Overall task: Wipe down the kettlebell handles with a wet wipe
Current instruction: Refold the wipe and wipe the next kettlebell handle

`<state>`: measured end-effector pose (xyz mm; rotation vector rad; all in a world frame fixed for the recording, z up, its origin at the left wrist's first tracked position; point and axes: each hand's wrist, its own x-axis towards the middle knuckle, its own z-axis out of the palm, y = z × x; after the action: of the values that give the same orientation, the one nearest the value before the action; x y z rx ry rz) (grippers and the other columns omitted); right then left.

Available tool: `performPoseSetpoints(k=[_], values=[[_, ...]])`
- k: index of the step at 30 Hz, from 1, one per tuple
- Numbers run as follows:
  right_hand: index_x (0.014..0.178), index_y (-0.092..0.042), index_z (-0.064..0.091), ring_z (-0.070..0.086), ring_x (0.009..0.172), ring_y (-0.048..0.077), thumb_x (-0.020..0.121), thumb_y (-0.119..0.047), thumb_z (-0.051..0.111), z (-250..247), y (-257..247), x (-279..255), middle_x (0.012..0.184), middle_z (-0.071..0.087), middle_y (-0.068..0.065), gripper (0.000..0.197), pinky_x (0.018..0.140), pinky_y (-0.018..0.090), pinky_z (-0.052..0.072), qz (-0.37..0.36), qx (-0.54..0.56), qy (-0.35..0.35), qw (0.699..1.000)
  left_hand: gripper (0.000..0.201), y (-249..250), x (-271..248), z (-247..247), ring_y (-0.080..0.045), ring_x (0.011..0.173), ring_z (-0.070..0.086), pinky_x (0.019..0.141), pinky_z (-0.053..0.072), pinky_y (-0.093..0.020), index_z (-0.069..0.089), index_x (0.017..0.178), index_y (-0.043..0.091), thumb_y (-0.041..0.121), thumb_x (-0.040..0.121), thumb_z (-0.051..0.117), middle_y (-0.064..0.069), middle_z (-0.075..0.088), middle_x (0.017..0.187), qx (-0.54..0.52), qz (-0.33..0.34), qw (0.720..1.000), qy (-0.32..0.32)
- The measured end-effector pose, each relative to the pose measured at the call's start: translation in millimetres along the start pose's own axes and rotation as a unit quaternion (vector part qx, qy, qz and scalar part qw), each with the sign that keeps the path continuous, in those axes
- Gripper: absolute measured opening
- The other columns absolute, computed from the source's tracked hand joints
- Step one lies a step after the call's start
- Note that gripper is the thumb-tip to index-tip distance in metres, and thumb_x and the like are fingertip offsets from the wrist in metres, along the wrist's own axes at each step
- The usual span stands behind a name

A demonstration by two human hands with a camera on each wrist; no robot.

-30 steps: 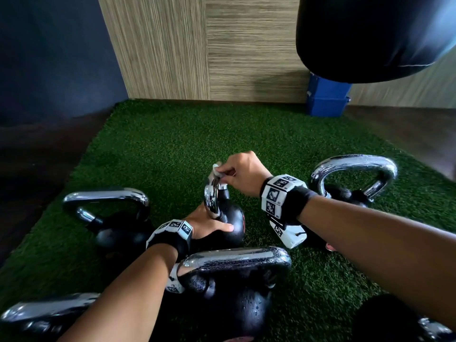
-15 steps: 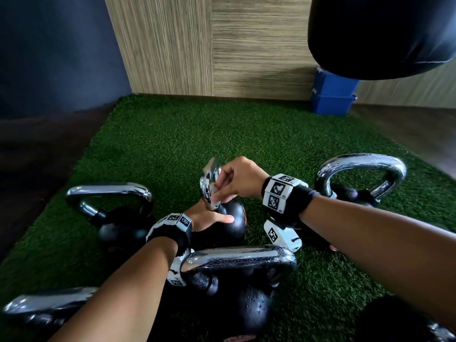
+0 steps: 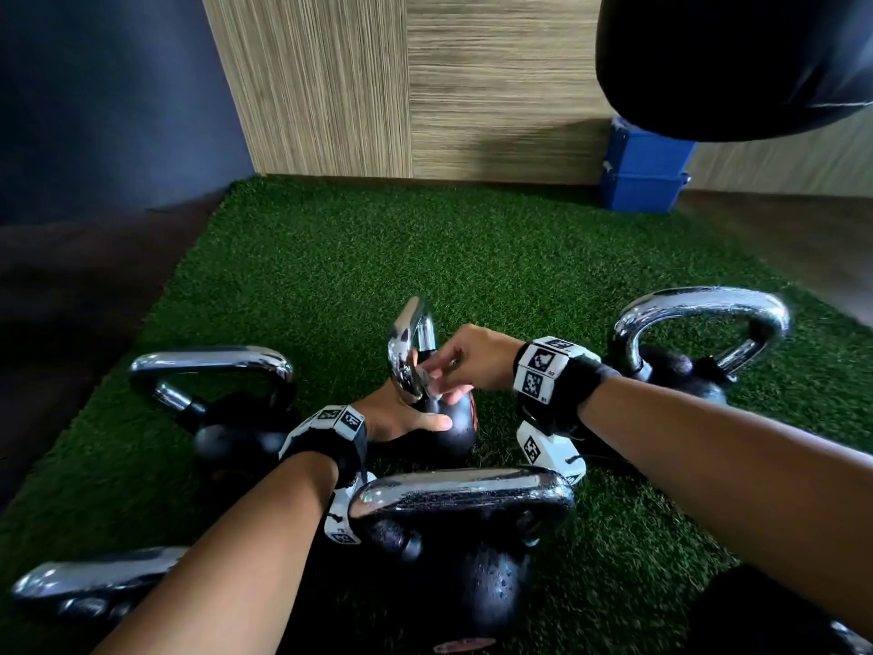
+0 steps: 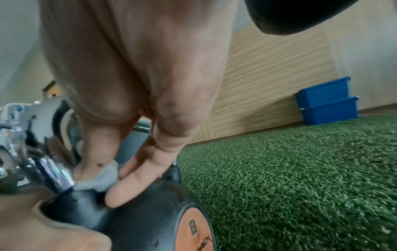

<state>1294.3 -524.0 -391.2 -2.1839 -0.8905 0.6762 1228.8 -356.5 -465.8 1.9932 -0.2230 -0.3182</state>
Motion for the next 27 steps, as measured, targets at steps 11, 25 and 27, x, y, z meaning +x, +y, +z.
performPoseSetpoints(k=[11,25,27], values=[[0.104,-0.014,0.074,0.072,0.089,0.020,0.093,-0.001,0.064,-7,-3,-4,0.106,0.075,0.010,0.020,0.091,0.034,0.057,-0.003,0.060,-0.076,0.995,0.029,1,5,1,-0.026,0.124,0.057,0.112,0.040,-0.037,0.061,0.080,0.048,0.028,0.083,0.083,-0.010,0.062,0.131,0.108,-0.104,0.989,0.016],[0.113,0.013,0.058,0.068,0.076,0.016,0.097,0.010,0.047,-3,13,-19,0.094,0.066,0.014,0.020,0.069,0.023,0.060,0.059,0.434,-0.073,0.896,0.089,5,1,9,-0.026,0.113,0.059,0.100,0.049,-0.035,0.055,0.130,0.005,0.053,0.061,0.082,-0.010,0.061,0.123,0.201,-0.126,0.971,0.006],[0.099,0.006,0.061,0.069,0.073,0.016,0.096,0.008,0.047,-3,16,-19,0.086,0.069,0.012,0.015,0.069,0.023,0.061,0.059,0.477,-0.066,0.875,0.084,8,1,10,-0.034,0.123,0.057,0.108,0.048,-0.045,0.058,0.128,0.009,0.053,0.061,0.081,-0.017,0.058,0.133,0.201,-0.129,0.971,0.002]])
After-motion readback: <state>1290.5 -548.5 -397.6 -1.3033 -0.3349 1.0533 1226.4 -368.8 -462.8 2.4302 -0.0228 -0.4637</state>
